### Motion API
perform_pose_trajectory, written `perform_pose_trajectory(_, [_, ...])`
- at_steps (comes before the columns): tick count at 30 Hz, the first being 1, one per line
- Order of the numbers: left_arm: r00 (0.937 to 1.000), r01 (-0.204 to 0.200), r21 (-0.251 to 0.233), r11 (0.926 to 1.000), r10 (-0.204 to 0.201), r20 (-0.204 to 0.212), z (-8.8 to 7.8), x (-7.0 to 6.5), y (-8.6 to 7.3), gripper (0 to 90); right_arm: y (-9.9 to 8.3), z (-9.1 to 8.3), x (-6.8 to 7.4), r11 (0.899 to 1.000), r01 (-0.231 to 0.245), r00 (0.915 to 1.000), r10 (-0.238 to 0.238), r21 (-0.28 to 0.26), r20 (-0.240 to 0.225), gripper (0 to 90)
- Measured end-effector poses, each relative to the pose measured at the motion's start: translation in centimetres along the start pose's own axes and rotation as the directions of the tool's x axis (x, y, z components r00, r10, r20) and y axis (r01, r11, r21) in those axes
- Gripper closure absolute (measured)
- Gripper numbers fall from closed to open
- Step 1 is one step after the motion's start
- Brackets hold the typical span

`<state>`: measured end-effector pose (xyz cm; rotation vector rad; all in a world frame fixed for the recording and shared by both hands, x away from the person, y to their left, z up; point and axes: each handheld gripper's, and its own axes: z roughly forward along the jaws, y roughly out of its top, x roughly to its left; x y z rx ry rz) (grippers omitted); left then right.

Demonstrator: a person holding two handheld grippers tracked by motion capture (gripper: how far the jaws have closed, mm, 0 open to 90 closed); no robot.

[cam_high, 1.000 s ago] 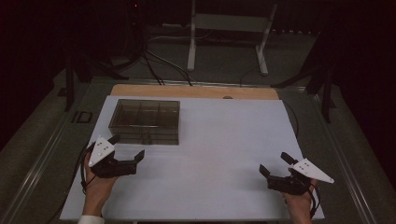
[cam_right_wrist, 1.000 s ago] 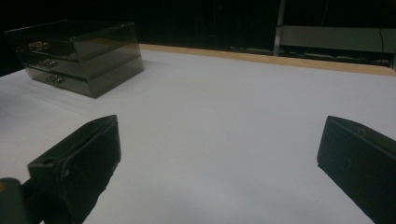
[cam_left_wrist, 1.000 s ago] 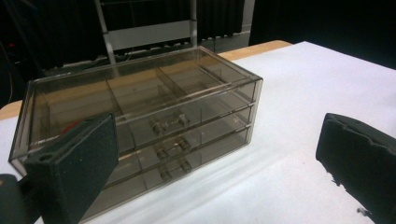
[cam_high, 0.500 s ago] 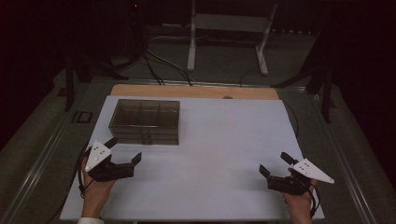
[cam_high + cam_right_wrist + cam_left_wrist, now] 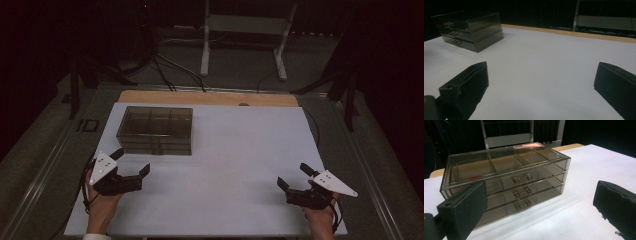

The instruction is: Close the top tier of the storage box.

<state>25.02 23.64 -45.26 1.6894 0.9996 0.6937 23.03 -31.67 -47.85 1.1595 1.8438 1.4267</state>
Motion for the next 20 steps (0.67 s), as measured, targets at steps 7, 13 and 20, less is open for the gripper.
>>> perform_pose_trajectory(7, [0.9999,0.006,-0.005,1.0000,-0.006,-0.012,-0.02,0.16,-0.05,0.9,0.04,-0.06,0.09,1.000,0.008,1.0000,-0.008,-0.001,-0.006,0.0])
perform_pose_trajectory(13, [0.9998,0.009,-0.010,0.9999,-0.010,-0.016,-0.05,0.37,-0.07,0.9,0.01,-0.26,0.11,1.000,0.003,1.0000,-0.003,0.001,-0.004,0.0])
perform_pose_trajectory(20, [0.9997,0.016,-0.010,0.9998,-0.016,-0.016,0.02,0.39,-0.11,0.9,-0.03,-0.29,0.24,1.000,0.007,1.0000,-0.007,0.005,-0.003,0.0])
